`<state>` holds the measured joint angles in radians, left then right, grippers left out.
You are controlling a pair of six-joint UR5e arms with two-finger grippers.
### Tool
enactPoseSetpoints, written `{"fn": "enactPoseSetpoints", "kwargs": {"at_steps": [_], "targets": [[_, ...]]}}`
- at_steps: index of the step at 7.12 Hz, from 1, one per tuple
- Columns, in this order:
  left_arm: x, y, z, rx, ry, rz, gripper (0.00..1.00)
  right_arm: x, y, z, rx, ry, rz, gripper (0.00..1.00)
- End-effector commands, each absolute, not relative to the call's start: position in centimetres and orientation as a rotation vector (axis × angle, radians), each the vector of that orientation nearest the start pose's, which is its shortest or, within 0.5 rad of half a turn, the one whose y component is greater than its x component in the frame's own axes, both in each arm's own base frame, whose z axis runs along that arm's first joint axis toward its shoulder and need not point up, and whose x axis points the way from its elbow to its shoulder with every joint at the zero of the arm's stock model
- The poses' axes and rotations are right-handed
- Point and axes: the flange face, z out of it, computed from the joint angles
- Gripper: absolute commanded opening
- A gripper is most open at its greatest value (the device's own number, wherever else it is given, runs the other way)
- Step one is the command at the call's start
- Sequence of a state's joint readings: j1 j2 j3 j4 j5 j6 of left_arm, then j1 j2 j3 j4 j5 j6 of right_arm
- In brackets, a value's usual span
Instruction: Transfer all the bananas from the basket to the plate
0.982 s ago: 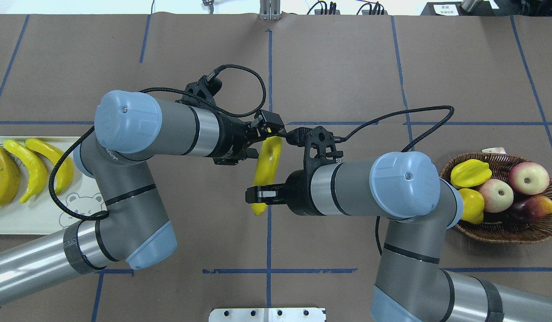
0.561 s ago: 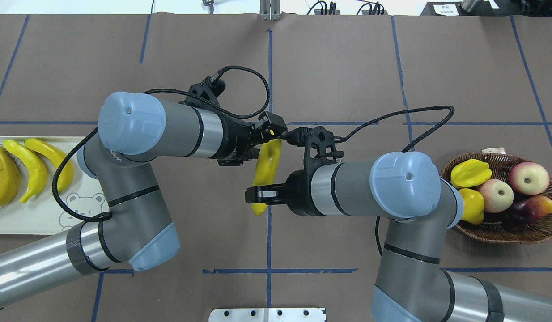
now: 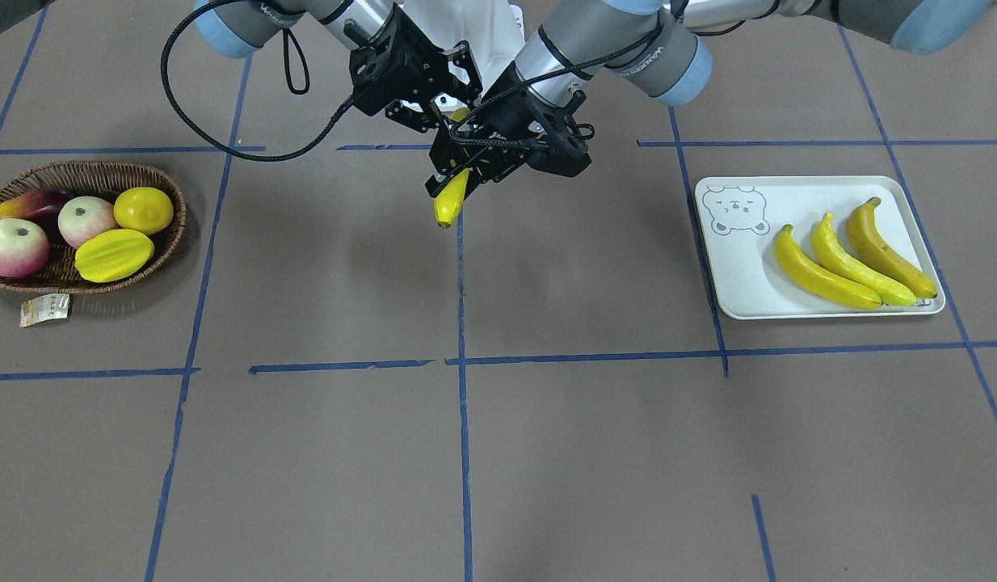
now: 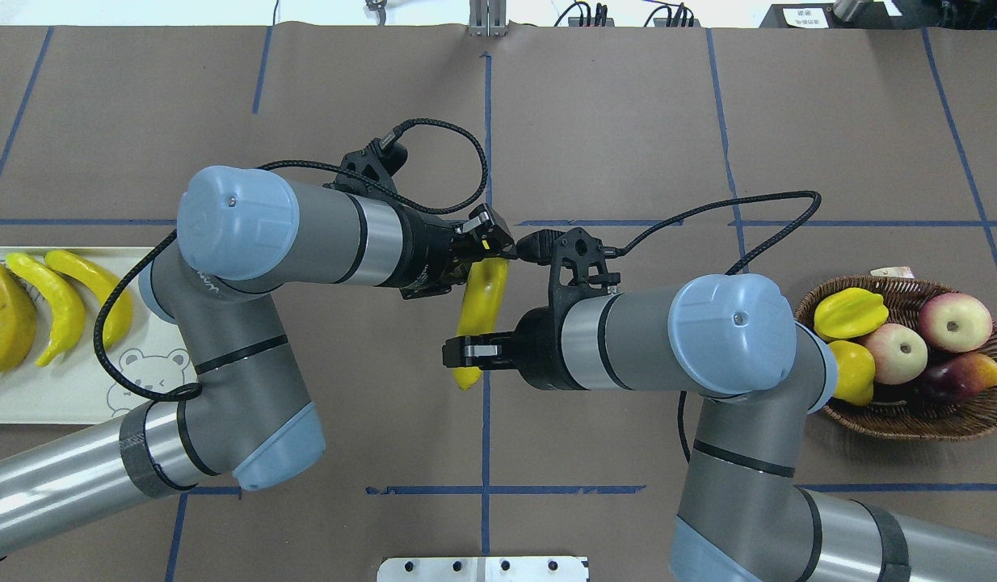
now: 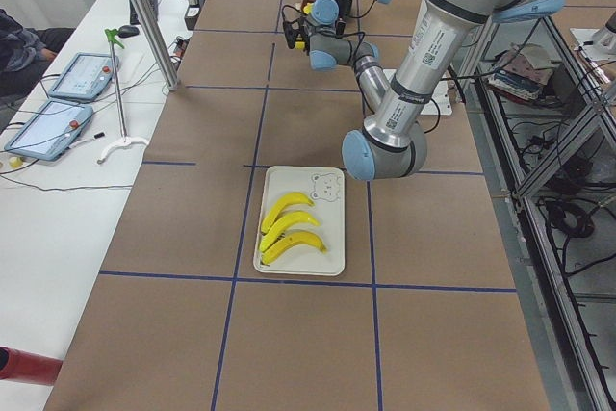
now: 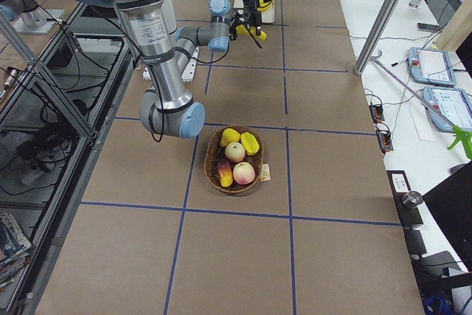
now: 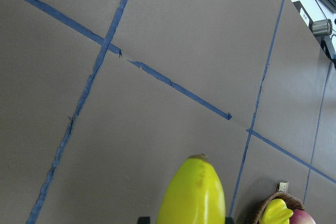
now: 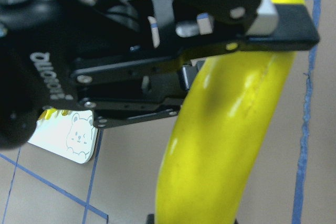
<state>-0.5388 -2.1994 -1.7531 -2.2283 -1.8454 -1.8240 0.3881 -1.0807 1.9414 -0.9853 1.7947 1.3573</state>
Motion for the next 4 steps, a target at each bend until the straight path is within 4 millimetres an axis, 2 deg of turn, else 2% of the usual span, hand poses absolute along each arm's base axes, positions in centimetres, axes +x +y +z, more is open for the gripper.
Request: {"fn": "enactPoseSetpoints", "kwargs": {"at_steps": [1, 4], "targets": [[47.86, -41.17, 13.18, -0.012, 1.492, -0.441, 0.00, -47.98, -31.72, 15.09, 0.250, -1.431, -0.014, 0.99], [47.57, -41.09, 13.47, -0.012, 1.486, -0.442, 0.00, -47.84, -31.94, 15.11, 0.251, -1.429, -0.009, 0.99]]}}
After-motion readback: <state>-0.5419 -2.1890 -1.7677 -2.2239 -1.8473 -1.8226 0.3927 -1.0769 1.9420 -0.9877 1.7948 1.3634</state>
